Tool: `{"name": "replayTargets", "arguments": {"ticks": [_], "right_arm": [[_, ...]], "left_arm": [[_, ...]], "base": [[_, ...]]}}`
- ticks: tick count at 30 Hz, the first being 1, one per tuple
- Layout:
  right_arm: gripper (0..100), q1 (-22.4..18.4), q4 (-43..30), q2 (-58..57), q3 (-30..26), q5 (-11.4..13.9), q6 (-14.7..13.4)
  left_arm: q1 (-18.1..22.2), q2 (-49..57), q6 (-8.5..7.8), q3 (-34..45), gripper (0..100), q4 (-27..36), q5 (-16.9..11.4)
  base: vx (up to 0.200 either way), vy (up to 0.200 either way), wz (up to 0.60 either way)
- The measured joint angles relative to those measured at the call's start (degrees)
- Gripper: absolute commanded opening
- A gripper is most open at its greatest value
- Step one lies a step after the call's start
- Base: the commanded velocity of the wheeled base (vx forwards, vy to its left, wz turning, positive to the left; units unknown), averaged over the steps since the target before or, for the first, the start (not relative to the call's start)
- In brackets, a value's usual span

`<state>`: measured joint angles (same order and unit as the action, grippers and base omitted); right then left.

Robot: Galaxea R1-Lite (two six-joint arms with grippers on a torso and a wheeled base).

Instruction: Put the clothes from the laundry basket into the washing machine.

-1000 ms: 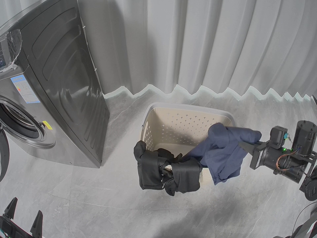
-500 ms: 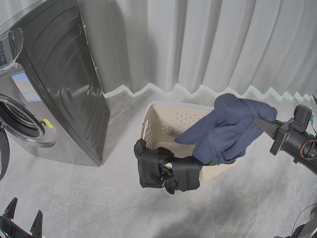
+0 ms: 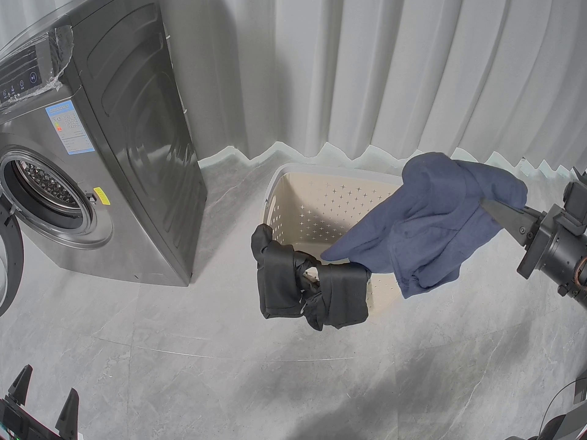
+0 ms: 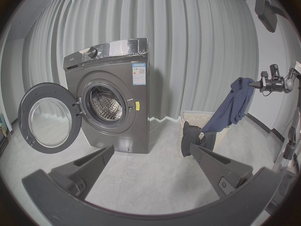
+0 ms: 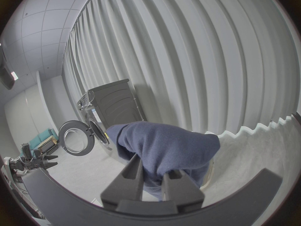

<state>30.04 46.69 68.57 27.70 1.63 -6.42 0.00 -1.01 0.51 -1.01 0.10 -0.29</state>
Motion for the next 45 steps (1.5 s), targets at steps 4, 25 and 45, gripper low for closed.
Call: {"name": "replayTargets", "arguments": {"ticks": [4,25,45], "right_arm": [[0,0.8,0.1,-0.1,0.4,0.0,0.0],[0,3.2,0.3,0.3,1.2,0.1,-0.1],[0,4.0,0.3,0.6,1.1,0.2,-0.5]], "left_arm": [[0.0,0.0,0.0,0.0,100,0.0,0.0],[0.0,0.0,0.0,0.0,100,0.0,0.0],[0.0,0.0,0.0,0.0,100,0.0,0.0]], "base": [[0.0,0.15,0.0],[0.0,0.2,0.0],[0.0,0.2,0.0]]}}
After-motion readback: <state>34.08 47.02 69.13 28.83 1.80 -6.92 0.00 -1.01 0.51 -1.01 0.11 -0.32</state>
